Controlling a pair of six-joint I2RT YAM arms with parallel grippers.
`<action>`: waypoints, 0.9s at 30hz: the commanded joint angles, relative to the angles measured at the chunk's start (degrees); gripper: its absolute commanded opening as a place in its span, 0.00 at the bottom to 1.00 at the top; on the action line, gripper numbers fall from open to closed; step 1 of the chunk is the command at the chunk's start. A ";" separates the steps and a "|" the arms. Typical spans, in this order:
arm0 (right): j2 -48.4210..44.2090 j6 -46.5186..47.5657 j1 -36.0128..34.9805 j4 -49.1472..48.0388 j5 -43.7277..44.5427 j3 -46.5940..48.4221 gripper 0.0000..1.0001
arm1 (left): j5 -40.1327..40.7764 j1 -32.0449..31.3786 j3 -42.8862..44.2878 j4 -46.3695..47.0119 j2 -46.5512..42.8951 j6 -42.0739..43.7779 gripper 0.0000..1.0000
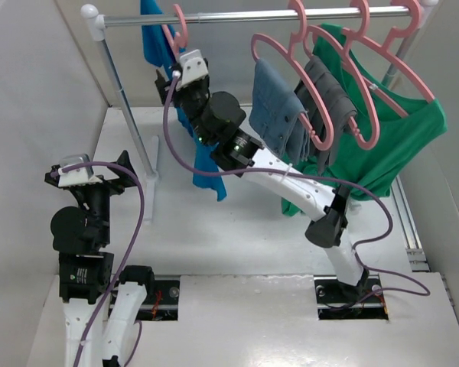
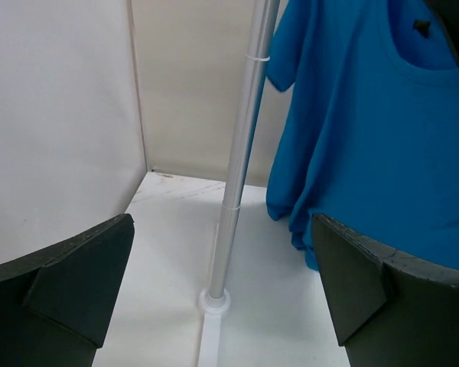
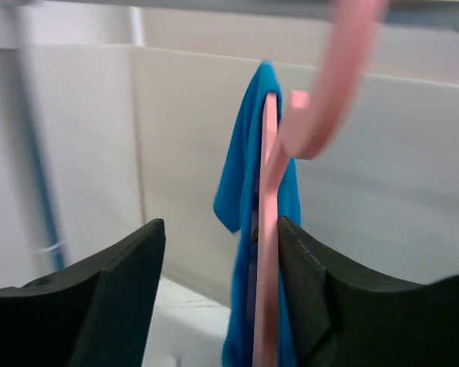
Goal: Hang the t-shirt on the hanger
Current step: Hang the hanger with tshirt onto the clothesline
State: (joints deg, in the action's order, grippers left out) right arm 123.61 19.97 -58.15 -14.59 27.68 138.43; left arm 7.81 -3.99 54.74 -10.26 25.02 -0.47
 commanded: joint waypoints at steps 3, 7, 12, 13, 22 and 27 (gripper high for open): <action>-7.85 4.38 -3.64 -2.37 -4.48 -6.50 0.70 | 0.62 0.21 -0.60 1.91 -0.67 0.21 1.00; -12.16 4.38 -4.96 -2.37 -5.09 -12.30 0.73 | 0.62 0.21 -1.13 1.91 -1.20 0.21 1.00; -16.90 4.38 -6.00 -2.37 -6.32 -19.93 0.83 | 0.62 0.21 -1.13 1.91 -1.20 0.21 1.00; -18.91 3.68 -6.01 -2.37 -6.32 -21.17 0.86 | 0.10 0.21 -1.13 1.91 -1.20 0.21 1.00; -27.72 1.65 -6.01 -0.27 -11.24 -29.97 1.00 | -2.10 0.74 -1.13 1.91 -1.20 0.21 1.00; -31.67 1.65 -6.54 3.85 -19.49 -29.97 1.00 | -3.33 0.74 -1.13 1.91 -1.20 0.73 1.00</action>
State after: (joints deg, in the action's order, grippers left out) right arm 95.83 22.48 -63.59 -12.19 14.72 108.12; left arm 5.93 -3.51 53.84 -10.55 24.47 -0.32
